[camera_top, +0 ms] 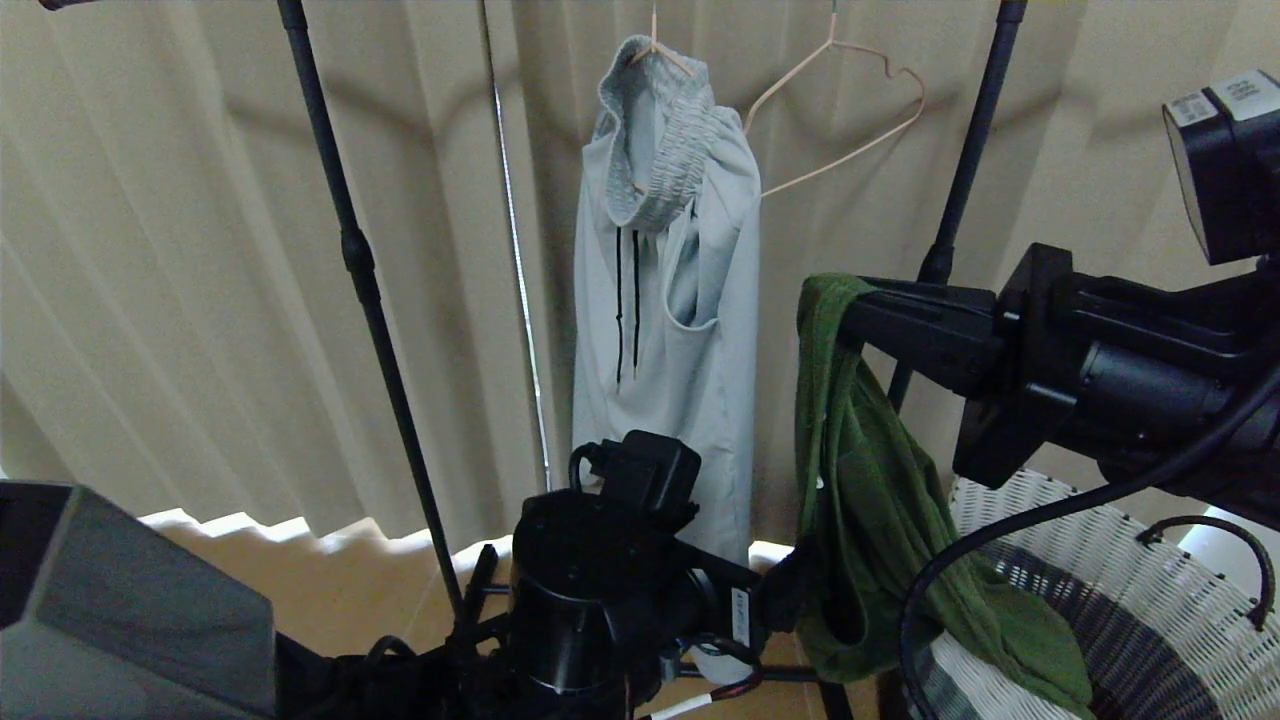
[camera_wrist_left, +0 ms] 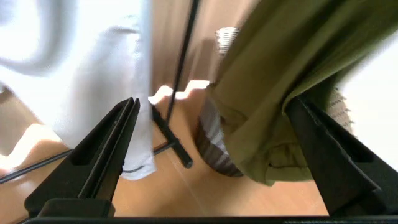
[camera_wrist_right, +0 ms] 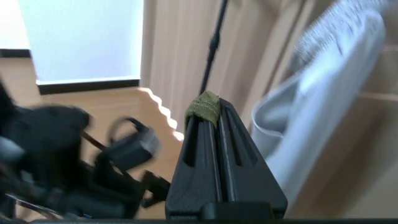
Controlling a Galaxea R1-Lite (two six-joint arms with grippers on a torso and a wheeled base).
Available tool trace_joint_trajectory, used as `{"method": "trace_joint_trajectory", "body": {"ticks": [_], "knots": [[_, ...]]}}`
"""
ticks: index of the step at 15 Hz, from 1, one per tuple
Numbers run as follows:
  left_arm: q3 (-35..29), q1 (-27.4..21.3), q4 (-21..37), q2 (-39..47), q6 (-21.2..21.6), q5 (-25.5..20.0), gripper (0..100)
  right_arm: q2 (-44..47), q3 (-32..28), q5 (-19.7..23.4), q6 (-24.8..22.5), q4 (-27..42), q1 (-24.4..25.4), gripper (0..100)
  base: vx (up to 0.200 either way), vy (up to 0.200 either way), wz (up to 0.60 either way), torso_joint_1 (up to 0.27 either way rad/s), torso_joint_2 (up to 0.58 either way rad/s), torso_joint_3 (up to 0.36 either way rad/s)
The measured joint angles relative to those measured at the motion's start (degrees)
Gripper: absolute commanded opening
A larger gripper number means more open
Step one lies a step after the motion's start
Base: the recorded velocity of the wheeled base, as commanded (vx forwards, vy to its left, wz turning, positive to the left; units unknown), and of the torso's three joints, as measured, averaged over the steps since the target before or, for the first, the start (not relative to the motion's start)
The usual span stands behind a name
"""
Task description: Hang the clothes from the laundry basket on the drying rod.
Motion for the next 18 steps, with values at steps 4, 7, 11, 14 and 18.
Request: {"method": "trace_joint_trajectory", "body": {"ticks": [4, 7, 11, 14, 18], "knots": [[-0.3, 1.16, 0.02, 1.83, 0.33, 0.41, 100, 0.06, -0.21, 0.0, 0.11, -0.3, 0.63, 0, 0.0, 0.0, 0.0, 0.0, 0.0, 0.0], [0.16, 2.18, 0.09, 2.96, 1.48, 1.13, 100, -0.02, -0.21, -0.02, 0.33, -0.39, 0.68, 0, 0.0, 0.0, 0.0, 0.0, 0.0, 0.0], [2.43, 1.33, -4.6, 2.93, 2.17, 0.9, 100, 0.06, 0.32, -0.04, 0.67, -0.72, 0.63, 0, 0.0, 0.0, 0.0, 0.0, 0.0, 0.0], [7.78, 0.68, -13.09, 2.65, 5.1, 0.8, 100, 0.33, 0.39, -0.04, 0.99, -0.69, 0.59, 0, 0.0, 0.0, 0.0, 0.0, 0.0, 0.0], [16.94, 0.44, -25.38, 2.46, 6.84, 0.69, 100, 0.94, 0.15, -0.13, 0.94, -1.01, 0.59, 0, 0.0, 0.0, 0.0, 0.0, 0.0, 0.0]]}}
